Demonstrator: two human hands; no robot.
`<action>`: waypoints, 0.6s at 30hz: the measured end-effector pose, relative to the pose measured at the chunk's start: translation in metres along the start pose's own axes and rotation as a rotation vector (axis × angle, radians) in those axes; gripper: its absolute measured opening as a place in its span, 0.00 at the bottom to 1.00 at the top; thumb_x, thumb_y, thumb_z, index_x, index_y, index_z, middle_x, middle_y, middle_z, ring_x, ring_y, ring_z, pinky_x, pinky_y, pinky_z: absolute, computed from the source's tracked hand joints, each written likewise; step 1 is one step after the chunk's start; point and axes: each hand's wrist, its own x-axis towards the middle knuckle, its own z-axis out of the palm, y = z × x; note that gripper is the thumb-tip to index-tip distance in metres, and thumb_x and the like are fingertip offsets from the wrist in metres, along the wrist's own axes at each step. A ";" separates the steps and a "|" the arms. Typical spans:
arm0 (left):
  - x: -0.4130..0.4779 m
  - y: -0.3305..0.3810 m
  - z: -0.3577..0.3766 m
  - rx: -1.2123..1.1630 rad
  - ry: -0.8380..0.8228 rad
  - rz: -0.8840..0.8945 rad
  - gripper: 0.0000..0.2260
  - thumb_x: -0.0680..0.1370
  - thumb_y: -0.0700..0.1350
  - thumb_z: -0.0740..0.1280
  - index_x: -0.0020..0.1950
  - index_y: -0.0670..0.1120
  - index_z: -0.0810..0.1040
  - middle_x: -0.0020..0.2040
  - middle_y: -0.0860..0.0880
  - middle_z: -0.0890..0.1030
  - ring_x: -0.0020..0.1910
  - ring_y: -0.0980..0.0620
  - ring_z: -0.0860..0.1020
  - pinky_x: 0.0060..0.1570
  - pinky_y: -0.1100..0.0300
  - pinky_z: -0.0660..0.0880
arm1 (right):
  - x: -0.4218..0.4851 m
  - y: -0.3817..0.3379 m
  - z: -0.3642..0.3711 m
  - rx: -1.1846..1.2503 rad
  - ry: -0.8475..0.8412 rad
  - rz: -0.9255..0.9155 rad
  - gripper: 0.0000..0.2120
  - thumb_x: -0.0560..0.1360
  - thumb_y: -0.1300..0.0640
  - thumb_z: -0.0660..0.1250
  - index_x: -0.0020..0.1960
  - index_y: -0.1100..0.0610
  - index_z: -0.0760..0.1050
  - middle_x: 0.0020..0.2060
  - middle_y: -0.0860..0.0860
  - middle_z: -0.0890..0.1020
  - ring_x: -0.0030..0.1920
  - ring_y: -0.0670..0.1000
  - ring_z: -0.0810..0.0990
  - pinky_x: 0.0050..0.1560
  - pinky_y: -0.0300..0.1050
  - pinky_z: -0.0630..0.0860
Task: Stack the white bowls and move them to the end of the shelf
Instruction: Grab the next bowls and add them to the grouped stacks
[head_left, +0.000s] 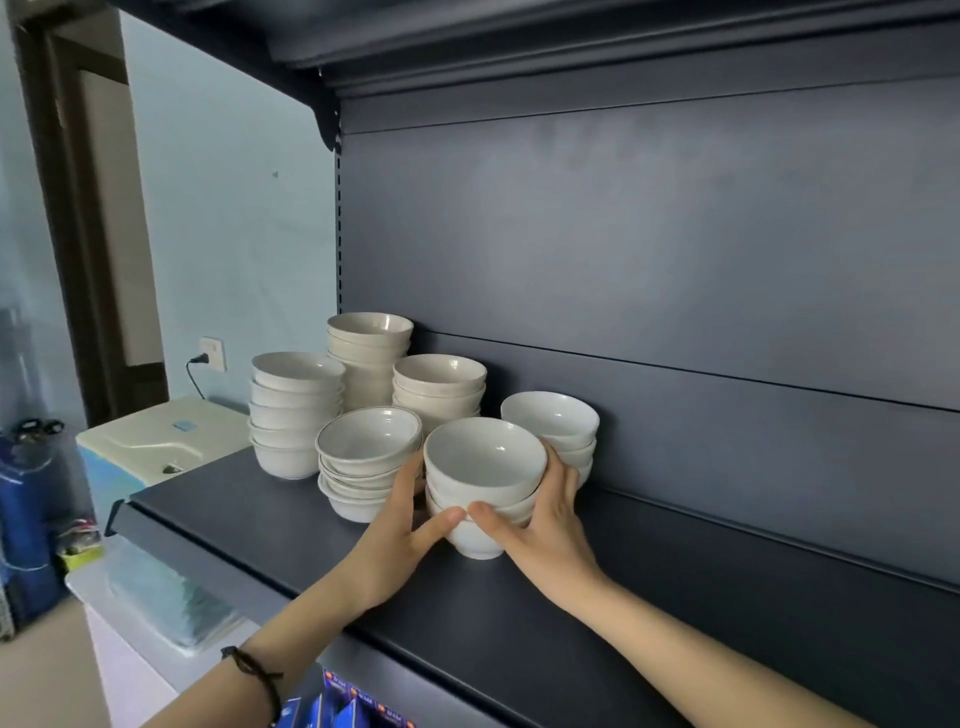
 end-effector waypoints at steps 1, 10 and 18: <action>-0.001 -0.001 0.002 -0.017 0.013 0.007 0.29 0.79 0.45 0.67 0.75 0.53 0.56 0.71 0.54 0.72 0.67 0.63 0.72 0.63 0.65 0.72 | 0.000 0.001 0.000 -0.006 -0.010 0.001 0.52 0.58 0.28 0.69 0.75 0.44 0.52 0.67 0.41 0.61 0.61 0.39 0.70 0.56 0.38 0.72; -0.008 -0.004 0.007 -0.032 0.108 -0.001 0.29 0.75 0.50 0.69 0.73 0.53 0.62 0.66 0.53 0.76 0.62 0.64 0.76 0.54 0.70 0.74 | 0.000 0.013 -0.009 0.059 -0.113 0.012 0.43 0.71 0.43 0.73 0.77 0.43 0.50 0.68 0.41 0.59 0.62 0.21 0.58 0.59 0.23 0.64; -0.036 0.020 0.027 0.307 0.437 -0.114 0.12 0.75 0.47 0.72 0.48 0.47 0.70 0.51 0.47 0.73 0.42 0.51 0.77 0.42 0.68 0.72 | -0.020 0.013 -0.051 -0.103 -0.119 0.108 0.17 0.77 0.52 0.69 0.64 0.50 0.70 0.57 0.49 0.76 0.45 0.43 0.78 0.42 0.31 0.73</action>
